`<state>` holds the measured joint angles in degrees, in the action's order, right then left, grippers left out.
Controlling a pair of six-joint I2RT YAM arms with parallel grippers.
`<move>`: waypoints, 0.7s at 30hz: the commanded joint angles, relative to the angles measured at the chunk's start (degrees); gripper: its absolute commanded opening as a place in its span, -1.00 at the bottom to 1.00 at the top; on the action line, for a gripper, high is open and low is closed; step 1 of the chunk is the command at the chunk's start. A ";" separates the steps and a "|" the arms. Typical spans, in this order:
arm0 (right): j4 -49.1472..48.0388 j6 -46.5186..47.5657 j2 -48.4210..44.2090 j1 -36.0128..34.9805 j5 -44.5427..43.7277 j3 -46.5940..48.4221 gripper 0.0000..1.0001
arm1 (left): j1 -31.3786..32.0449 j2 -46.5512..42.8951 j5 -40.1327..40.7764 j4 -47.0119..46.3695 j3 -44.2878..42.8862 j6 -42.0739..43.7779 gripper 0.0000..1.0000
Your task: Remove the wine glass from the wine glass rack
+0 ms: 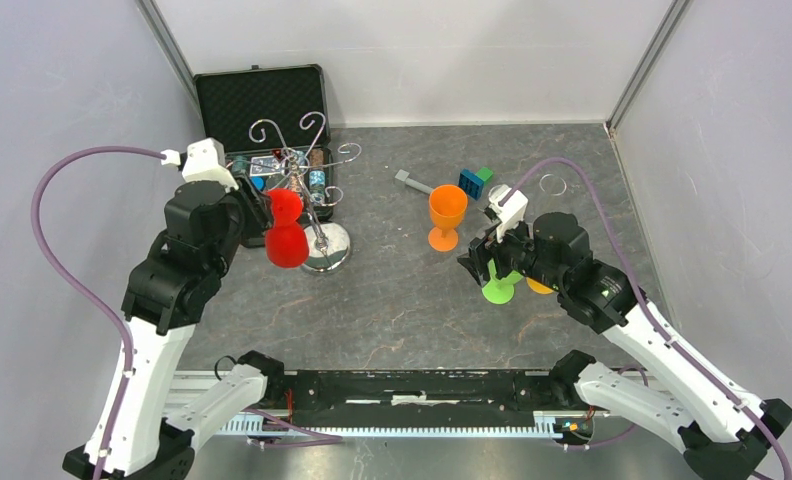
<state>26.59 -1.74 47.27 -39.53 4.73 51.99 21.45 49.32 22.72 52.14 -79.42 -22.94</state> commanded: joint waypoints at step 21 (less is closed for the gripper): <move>-2.64 -0.91 -0.39 -0.07 0.31 -1.22 0.59 | -3.20 1.22 -14.35 -3.49 1.12 -4.71 -0.01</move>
<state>26.52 -2.13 47.72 -39.55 4.73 51.53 19.18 50.30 14.17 50.94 -79.29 -23.94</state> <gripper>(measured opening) 0.795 0.471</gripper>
